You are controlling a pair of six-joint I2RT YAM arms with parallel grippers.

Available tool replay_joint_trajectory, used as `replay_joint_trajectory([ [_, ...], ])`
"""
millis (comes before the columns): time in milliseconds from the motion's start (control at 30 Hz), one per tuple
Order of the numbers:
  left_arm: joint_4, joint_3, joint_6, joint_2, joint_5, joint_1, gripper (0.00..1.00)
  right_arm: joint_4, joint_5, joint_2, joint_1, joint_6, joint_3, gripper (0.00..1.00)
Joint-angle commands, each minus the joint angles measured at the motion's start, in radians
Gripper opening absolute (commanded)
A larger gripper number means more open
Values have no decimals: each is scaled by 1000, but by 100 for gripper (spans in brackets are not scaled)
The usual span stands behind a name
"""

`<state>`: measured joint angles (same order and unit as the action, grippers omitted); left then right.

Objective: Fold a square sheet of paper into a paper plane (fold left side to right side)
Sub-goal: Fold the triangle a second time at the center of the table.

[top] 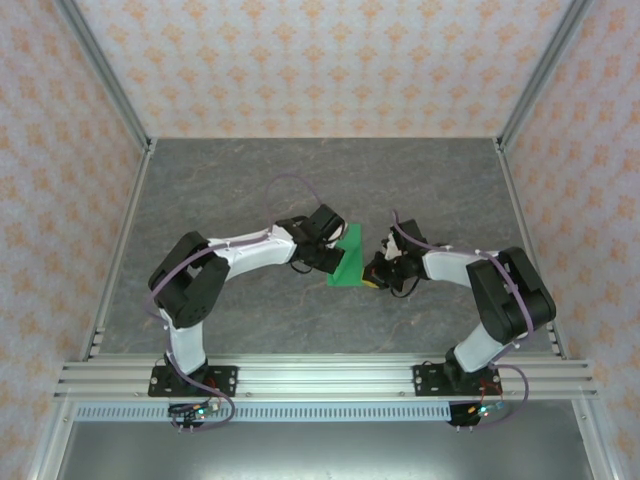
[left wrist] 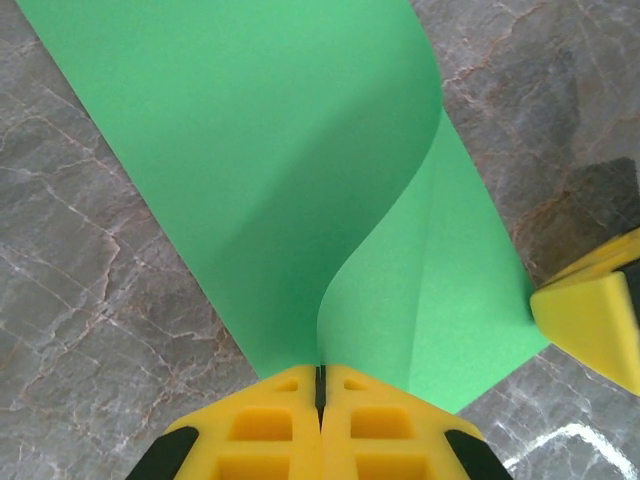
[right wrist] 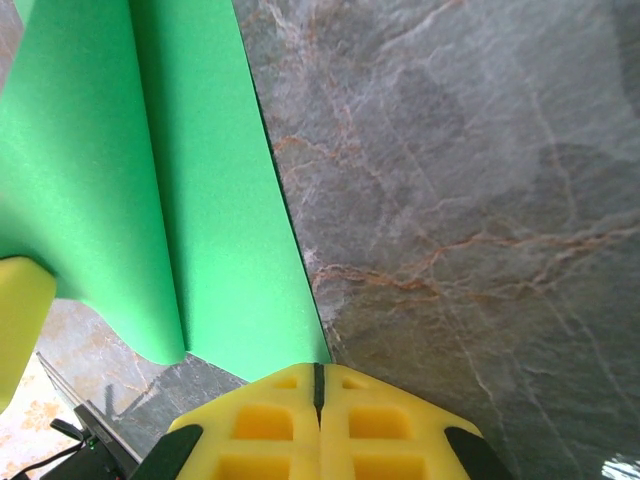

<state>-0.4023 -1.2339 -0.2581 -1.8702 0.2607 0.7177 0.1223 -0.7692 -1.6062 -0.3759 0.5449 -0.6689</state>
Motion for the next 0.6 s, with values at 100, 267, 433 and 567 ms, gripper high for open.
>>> replay_joint_trajectory([
  [100, -34, -42, 36, -29, 14, -18, 0, 82, 92, -38, -9, -17, 9, 0],
  [267, -26, -59, 35, -63, 15, -29, 0, 85, 95, -39, -8, -20, 10, 0],
  [433, -30, -78, 41, -85, 18, -34, 0, 90, 97, -40, -8, -23, 9, 0],
  [567, -43, -90, 51, -98, 16, -35, 0, 95, 97, -40, -8, -24, 9, 0],
])
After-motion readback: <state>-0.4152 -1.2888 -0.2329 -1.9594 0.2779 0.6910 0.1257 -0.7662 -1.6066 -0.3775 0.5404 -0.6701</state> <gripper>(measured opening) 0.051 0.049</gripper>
